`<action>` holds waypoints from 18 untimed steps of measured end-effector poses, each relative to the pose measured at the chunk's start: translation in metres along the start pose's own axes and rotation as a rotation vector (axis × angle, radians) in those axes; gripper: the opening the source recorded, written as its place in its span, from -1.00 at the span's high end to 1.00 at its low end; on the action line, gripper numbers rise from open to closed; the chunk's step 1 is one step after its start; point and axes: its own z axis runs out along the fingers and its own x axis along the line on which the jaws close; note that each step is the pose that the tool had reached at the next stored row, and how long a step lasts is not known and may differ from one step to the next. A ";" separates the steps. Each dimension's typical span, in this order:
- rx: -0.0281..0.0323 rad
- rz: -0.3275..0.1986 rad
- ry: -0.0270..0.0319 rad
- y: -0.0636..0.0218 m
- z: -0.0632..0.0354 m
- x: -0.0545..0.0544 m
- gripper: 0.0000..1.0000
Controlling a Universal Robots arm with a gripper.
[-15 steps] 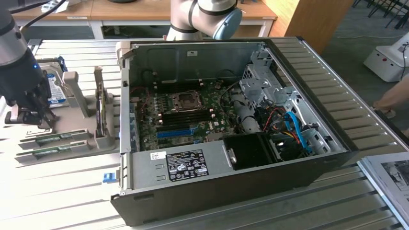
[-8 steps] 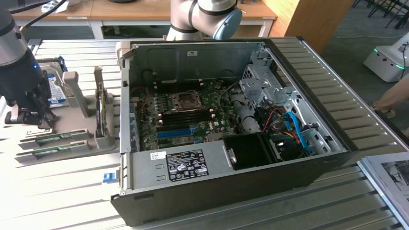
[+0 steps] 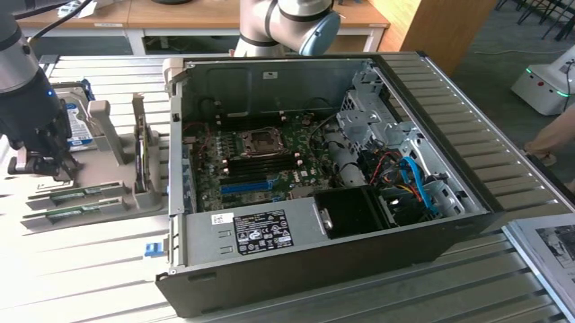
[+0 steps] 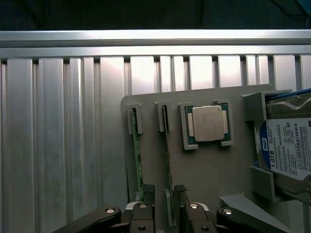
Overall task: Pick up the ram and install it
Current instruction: 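Pick up the ram and move it above insertion slot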
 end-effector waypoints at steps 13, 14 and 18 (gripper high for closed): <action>-0.0013 -0.028 0.0012 0.0000 0.0001 0.000 0.41; -0.0013 -0.028 0.0012 0.0001 0.0001 0.000 0.41; -0.0013 -0.028 0.0013 -0.0002 -0.0001 0.004 0.41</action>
